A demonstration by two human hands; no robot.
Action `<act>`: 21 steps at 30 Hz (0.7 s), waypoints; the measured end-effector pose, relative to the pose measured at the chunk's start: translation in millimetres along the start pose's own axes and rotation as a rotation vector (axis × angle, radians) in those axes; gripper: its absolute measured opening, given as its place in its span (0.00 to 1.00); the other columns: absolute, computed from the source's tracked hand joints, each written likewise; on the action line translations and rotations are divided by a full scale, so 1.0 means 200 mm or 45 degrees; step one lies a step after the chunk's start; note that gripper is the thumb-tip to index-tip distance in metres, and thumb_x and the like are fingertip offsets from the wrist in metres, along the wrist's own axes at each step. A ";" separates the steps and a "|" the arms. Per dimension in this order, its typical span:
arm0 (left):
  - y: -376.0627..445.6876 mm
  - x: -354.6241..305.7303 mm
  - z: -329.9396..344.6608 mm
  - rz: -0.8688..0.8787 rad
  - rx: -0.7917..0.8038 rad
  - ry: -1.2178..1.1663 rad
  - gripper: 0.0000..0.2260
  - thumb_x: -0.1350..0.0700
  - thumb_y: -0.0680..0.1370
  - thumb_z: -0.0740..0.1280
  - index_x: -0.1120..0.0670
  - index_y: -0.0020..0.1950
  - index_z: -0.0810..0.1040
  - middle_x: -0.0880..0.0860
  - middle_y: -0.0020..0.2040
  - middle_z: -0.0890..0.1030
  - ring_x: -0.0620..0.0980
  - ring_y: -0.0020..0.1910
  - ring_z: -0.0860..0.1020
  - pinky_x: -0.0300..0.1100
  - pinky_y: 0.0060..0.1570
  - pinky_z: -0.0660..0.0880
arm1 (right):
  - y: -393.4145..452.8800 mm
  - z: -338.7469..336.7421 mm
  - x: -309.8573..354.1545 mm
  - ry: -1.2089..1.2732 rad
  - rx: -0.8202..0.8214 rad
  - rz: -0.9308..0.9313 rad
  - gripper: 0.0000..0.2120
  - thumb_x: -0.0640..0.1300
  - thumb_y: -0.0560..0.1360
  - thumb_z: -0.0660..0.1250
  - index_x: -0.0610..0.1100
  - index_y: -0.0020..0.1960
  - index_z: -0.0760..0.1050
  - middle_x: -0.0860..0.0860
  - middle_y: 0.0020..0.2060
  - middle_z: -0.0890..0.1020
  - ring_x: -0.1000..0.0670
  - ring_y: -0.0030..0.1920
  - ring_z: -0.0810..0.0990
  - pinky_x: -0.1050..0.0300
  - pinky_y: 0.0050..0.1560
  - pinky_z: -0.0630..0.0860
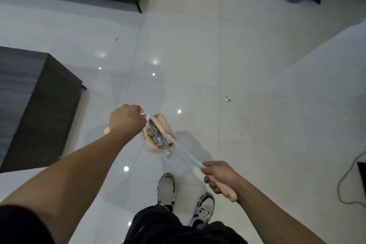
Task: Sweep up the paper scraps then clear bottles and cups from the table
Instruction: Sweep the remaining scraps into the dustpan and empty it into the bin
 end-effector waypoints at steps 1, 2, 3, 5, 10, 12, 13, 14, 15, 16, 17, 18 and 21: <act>0.00 0.00 0.00 -0.003 -0.005 0.000 0.08 0.46 0.68 0.66 0.49 0.40 0.78 0.47 0.31 0.71 0.52 0.31 0.72 0.39 0.30 0.65 | -0.02 -0.03 0.01 0.002 -0.007 -0.009 0.15 0.39 0.79 0.66 0.44 0.65 0.71 0.44 0.32 0.73 0.52 0.23 0.65 0.62 0.21 0.60; -0.01 0.00 -0.01 -0.011 -0.010 -0.003 0.08 0.46 0.68 0.67 0.49 0.40 0.78 0.47 0.31 0.71 0.52 0.31 0.73 0.39 0.31 0.65 | -0.03 -0.07 0.01 0.014 -0.017 -0.020 0.15 0.38 0.79 0.66 0.44 0.65 0.71 0.44 0.32 0.74 0.52 0.22 0.66 0.62 0.21 0.60; -0.01 0.00 -0.01 -0.022 -0.015 -0.007 0.08 0.45 0.68 0.67 0.48 0.40 0.78 0.47 0.32 0.73 0.52 0.31 0.74 0.38 0.31 0.67 | -0.04 -0.11 0.03 0.031 -0.035 -0.034 0.15 0.38 0.79 0.66 0.43 0.65 0.72 0.43 0.32 0.74 0.52 0.22 0.66 0.62 0.21 0.60; 0.00 -0.01 -0.02 -0.036 -0.018 -0.004 0.09 0.44 0.68 0.67 0.48 0.42 0.79 0.48 0.35 0.77 0.52 0.34 0.76 0.38 0.33 0.71 | -0.04 -0.22 0.07 0.069 -0.096 -0.076 0.15 0.37 0.79 0.67 0.43 0.64 0.72 0.43 0.32 0.74 0.52 0.22 0.66 0.63 0.21 0.61; -0.02 -0.18 -0.08 -0.012 -0.051 0.021 0.09 0.44 0.69 0.66 0.49 0.37 0.77 0.46 0.32 0.74 0.49 0.32 0.74 0.37 0.29 0.65 | 0.07 -0.55 0.26 0.149 -0.222 -0.204 0.09 0.35 0.78 0.66 0.44 0.56 0.73 0.43 0.31 0.73 0.51 0.22 0.66 0.64 0.22 0.63; -0.03 -0.30 -0.09 -0.043 -0.055 -0.012 0.09 0.43 0.70 0.66 0.48 0.36 0.76 0.46 0.31 0.74 0.50 0.32 0.74 0.38 0.28 0.63 | 0.15 -0.72 0.36 0.146 -0.270 -0.241 0.04 0.34 0.78 0.66 0.43 0.49 0.74 0.44 0.29 0.71 0.51 0.22 0.66 0.64 0.21 0.64; -0.03 -0.36 -0.09 -0.063 -0.047 -0.032 0.09 0.43 0.71 0.65 0.48 0.36 0.76 0.47 0.31 0.74 0.50 0.33 0.74 0.39 0.28 0.62 | 0.19 -0.81 0.41 0.140 -0.299 -0.252 0.04 0.34 0.78 0.65 0.41 0.46 0.74 0.44 0.28 0.71 0.50 0.21 0.66 0.64 0.21 0.64; -0.03 -0.44 -0.09 -0.078 -0.039 -0.056 0.10 0.43 0.71 0.65 0.48 0.36 0.76 0.47 0.31 0.73 0.51 0.33 0.74 0.39 0.28 0.62 | 0.24 -0.92 0.46 0.136 -0.333 -0.259 0.05 0.34 0.78 0.65 0.40 0.44 0.74 0.44 0.27 0.70 0.50 0.21 0.66 0.63 0.20 0.64; -0.02 -0.53 -0.09 -0.086 -0.038 -0.081 0.10 0.43 0.71 0.66 0.48 0.35 0.75 0.47 0.31 0.73 0.51 0.33 0.74 0.39 0.28 0.62 | 0.29 -1.02 0.51 0.133 -0.361 -0.264 0.05 0.34 0.78 0.66 0.39 0.43 0.74 0.44 0.26 0.70 0.50 0.21 0.67 0.63 0.20 0.65; -0.01 -0.62 -0.09 -0.084 -0.036 -0.100 0.11 0.44 0.71 0.66 0.49 0.34 0.74 0.47 0.31 0.73 0.52 0.33 0.73 0.40 0.28 0.61 | 0.34 -1.12 0.56 0.133 -0.382 -0.268 0.06 0.34 0.78 0.66 0.39 0.42 0.73 0.44 0.26 0.70 0.49 0.21 0.67 0.63 0.20 0.65; 0.01 -0.73 -0.09 -0.075 -0.027 -0.104 0.11 0.44 0.71 0.66 0.49 0.33 0.72 0.48 0.30 0.72 0.52 0.34 0.73 0.40 0.28 0.61 | 0.39 -1.22 0.59 0.136 -0.400 -0.267 0.07 0.34 0.78 0.66 0.39 0.42 0.73 0.44 0.26 0.70 0.49 0.22 0.67 0.62 0.20 0.66; 0.03 -0.83 -0.07 -0.068 -0.009 -0.099 0.11 0.45 0.72 0.66 0.49 0.33 0.71 0.48 0.30 0.72 0.53 0.34 0.73 0.40 0.29 0.62 | 0.43 -1.31 0.62 0.133 -0.418 -0.263 0.07 0.35 0.78 0.66 0.39 0.41 0.73 0.44 0.26 0.71 0.48 0.22 0.67 0.62 0.20 0.66; 0.04 -1.08 0.04 -0.088 0.065 -0.106 0.12 0.45 0.72 0.66 0.50 0.34 0.71 0.49 0.31 0.71 0.54 0.33 0.73 0.41 0.30 0.64 | 0.55 -1.51 0.67 0.031 -0.433 -0.244 0.06 0.35 0.78 0.66 0.39 0.42 0.73 0.43 0.28 0.72 0.48 0.23 0.69 0.61 0.22 0.69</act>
Point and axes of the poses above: each hand's wrist, its own y-axis towards the middle knuckle, its own z-axis out of the palm, x = y × z, the point moved 10 cm from there along y, towards the middle knuckle
